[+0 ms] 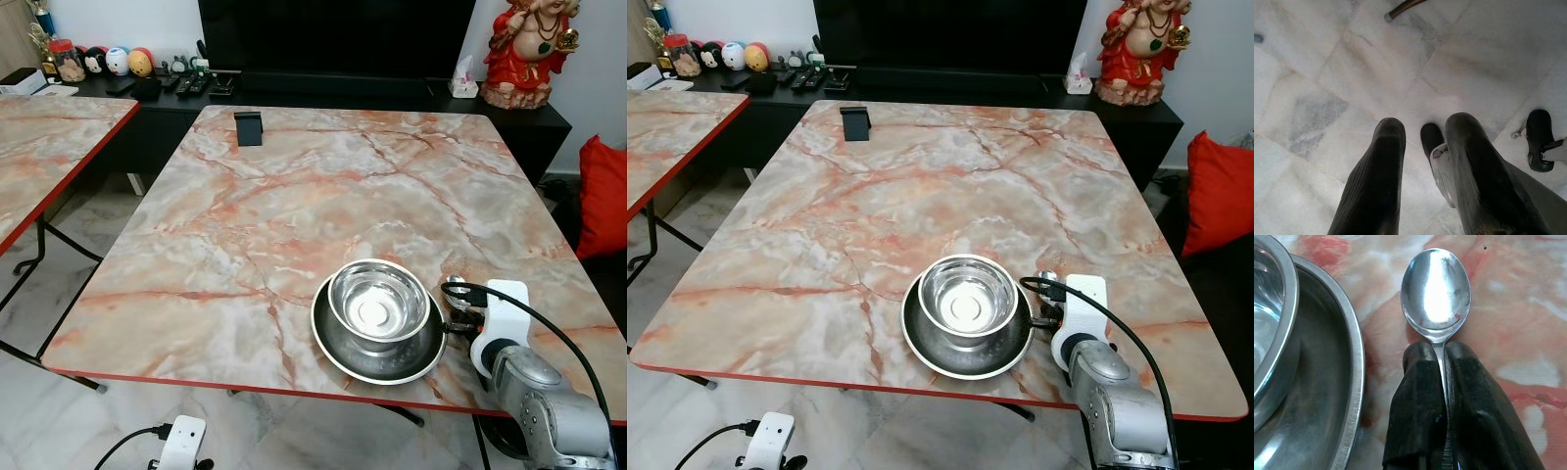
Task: Setting the table
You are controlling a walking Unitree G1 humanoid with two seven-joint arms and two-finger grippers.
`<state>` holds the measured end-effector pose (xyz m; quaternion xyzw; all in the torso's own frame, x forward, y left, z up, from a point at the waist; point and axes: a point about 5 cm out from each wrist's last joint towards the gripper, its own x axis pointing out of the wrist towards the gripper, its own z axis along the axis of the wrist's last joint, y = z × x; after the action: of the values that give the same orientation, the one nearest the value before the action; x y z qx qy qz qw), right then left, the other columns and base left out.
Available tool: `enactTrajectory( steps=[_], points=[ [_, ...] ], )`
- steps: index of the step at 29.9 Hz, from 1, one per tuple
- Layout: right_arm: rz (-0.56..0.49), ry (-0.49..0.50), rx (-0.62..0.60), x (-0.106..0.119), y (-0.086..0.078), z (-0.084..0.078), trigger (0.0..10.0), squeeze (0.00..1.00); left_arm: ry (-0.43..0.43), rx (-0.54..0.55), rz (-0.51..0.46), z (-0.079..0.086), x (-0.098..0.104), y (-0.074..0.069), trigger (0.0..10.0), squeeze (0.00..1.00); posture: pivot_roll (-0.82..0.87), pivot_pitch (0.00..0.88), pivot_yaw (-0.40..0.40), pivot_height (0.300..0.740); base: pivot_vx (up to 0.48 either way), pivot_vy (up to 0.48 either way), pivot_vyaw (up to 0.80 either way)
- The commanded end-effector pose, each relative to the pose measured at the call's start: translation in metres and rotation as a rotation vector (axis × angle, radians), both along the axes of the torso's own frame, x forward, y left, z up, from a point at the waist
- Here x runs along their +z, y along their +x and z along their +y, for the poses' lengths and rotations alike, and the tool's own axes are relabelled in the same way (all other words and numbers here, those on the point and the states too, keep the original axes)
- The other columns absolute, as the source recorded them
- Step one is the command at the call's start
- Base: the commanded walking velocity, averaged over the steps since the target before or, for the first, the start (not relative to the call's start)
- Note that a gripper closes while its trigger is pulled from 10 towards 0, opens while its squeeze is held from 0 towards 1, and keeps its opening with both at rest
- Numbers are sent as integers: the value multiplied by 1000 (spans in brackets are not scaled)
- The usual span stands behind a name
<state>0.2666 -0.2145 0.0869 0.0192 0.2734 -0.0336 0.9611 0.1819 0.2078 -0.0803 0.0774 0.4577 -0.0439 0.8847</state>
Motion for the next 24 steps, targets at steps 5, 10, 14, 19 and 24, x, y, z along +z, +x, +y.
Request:
enactTrajectory(
  steps=[5,10,14,19,24],
  points=[
    [5,-19,-11,-5,-1,-2,10000,0,-5,1,26,-2,-3,-4,10000,0,-42,0,-29,740,0,0,0],
    [-14,-30,-59,-5,1,-8,10000,0,-7,-4,29,-8,-5,-6,10000,0,-42,0,-29,740,0,0,0],
    [-41,-17,-75,-5,5,-9,10000,0,-7,-5,29,-9,-5,-5,10000,0,-42,0,-29,740,0,0,0],
    [-61,-7,-70,-5,8,-7,10000,0,-6,-4,29,-10,-5,-6,10000,0,-35,0,-29,740,0,0,0],
    [-91,2,-69,-5,11,-7,10000,0,-6,-6,30,-11,-5,-7,10000,0,-35,0,-29,740,0,0,0]
  ],
)
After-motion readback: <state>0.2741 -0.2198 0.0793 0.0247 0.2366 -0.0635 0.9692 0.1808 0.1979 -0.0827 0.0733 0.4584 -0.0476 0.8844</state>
